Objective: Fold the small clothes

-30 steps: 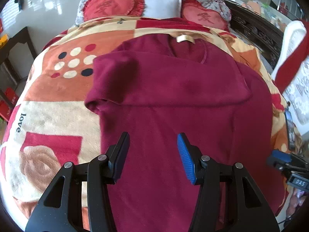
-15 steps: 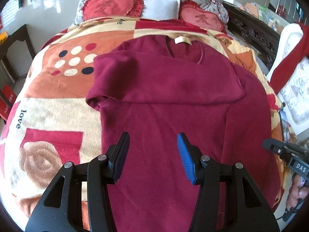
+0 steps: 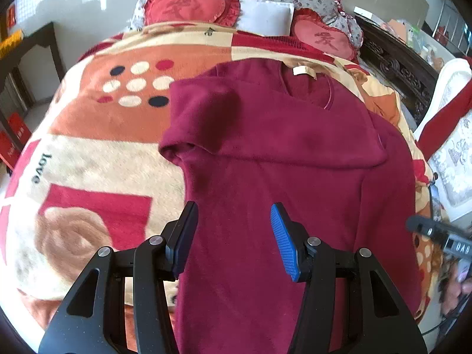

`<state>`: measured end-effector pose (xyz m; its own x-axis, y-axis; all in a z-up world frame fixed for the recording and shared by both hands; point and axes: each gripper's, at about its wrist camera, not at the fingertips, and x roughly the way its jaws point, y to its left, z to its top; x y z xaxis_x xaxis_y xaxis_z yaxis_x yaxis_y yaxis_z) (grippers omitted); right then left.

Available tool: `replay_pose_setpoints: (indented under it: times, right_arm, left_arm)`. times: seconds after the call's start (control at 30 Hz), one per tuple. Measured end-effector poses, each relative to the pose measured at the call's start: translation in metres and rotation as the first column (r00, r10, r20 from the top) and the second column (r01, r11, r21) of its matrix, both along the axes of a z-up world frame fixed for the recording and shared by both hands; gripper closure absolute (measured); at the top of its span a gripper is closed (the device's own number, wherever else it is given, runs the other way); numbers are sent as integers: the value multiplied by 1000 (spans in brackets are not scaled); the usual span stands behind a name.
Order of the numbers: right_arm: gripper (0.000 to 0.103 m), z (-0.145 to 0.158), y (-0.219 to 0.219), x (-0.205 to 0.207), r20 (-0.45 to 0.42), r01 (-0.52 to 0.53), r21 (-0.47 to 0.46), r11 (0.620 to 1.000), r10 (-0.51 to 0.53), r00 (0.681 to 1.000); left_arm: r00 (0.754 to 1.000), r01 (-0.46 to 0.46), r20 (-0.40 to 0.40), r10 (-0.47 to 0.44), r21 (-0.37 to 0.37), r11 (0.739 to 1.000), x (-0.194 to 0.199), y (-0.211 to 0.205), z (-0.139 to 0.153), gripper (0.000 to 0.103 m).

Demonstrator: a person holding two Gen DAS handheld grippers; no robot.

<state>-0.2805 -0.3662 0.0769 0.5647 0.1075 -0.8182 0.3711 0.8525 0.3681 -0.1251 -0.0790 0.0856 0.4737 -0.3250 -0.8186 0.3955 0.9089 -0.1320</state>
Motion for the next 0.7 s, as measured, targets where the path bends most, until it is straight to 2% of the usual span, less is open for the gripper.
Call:
replay_pose_setpoints:
  times: [0.03, 0.17, 0.27, 0.33, 0.4, 0.43, 0.57, 0.7]
  right_arm:
    - [61, -5, -1, 0, -15, 2, 21, 1000, -2, 1000]
    - [61, -17, 5, -1, -50, -4, 59, 998, 6, 999]
    - [62, -22, 11, -7, -37, -16, 69, 998, 18, 999]
    - [80, -23, 18, -7, -33, -52, 37, 998, 54, 998]
    - [90, -14, 24, -2, -12, -83, -3, 997, 83, 996]
    - [91, -7, 25, 3, 13, -90, -7, 996, 90, 996]
    - [92, 24, 29, 45, 86, -138, -65, 988, 143, 986]
    - [92, 23, 34, 107, 93, -173, -86, 981, 181, 979]
  left_arm:
    - [1000, 1, -6, -1, -4, 1000, 0, -1, -1, 52]
    - [1000, 22, 8, -22, 7, 1000, -7, -5, 0, 52]
    - [1000, 27, 10, -27, 8, 1000, -7, -6, -1, 52]
    - [1000, 25, 1, -25, -3, 1000, -5, -6, -1, 52]
    - [1000, 20, -12, -20, -19, 1000, -3, -3, -1, 52]
    - [1000, 18, -15, -18, -25, 1000, -2, -2, -1, 52]
    - [1000, 12, -7, -12, -77, 997, 0, 8, 6, 52]
    - [999, 34, -29, -39, -152, 988, 2, 14, 11, 50]
